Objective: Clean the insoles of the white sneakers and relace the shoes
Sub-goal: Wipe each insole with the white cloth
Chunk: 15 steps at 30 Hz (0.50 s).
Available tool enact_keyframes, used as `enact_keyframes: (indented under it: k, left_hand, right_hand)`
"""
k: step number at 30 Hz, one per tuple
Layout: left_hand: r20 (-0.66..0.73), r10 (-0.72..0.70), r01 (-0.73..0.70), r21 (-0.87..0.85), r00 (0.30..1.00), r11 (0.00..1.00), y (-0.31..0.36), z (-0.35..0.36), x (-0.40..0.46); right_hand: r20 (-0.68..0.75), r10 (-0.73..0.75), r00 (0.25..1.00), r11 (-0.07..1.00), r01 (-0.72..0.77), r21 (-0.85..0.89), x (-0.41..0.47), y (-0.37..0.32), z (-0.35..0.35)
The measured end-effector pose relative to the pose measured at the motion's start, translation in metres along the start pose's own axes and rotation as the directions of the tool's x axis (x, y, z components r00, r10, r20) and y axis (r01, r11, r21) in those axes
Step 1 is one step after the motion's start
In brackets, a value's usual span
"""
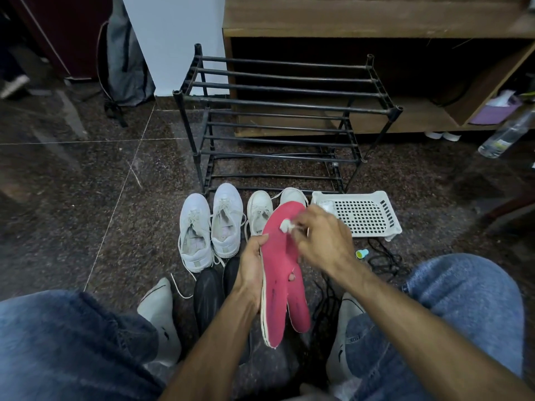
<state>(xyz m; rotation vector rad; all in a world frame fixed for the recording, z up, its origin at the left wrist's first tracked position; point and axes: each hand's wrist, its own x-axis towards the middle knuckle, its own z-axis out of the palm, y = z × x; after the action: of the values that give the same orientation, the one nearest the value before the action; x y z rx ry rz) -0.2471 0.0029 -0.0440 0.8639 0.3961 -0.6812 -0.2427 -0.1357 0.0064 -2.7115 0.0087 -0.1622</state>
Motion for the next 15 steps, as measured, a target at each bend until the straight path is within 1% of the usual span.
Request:
enact_keyframes:
  k: [1,3,6,9,12,15]
  left_hand:
    - [-0.017,0.013,-0.013,0.026,1.0,1.0,-0.001,0.001,0.0]
    - [-0.045,0.04,-0.036,0.076,0.998,0.996,-0.002,0.002,-0.002]
    - [-0.036,0.051,-0.047,0.099,0.998,0.994,-0.001,0.002,-0.004]
    - [-0.008,0.044,-0.043,0.095,0.999,0.995,0.0,0.003,-0.006]
    - [0.013,0.032,-0.033,0.071,0.999,0.997,-0.002,0.0,-0.005]
    - [0.045,0.007,-0.01,0.056,0.999,0.998,-0.002,0.001,-0.005]
  right_hand:
    - [-0.033,0.054,0.998,0.999,-0.054,0.009,0.009,0.003,-0.003]
    - [-0.042,0.149,0.988,0.989,-0.148,0.026,0.024,0.007,-0.007]
    - [-0.025,0.193,0.981,0.978,-0.191,0.081,0.032,0.009,-0.004]
    - [-0.049,0.238,0.97,0.955,-0.224,0.196,0.033,0.01,-0.005]
    - [-0.004,0.209,0.978,0.94,-0.2,0.275,0.034,0.012,-0.007]
    - [0.062,0.134,0.989,0.949,-0.146,0.281,0.031,0.012,-0.005]
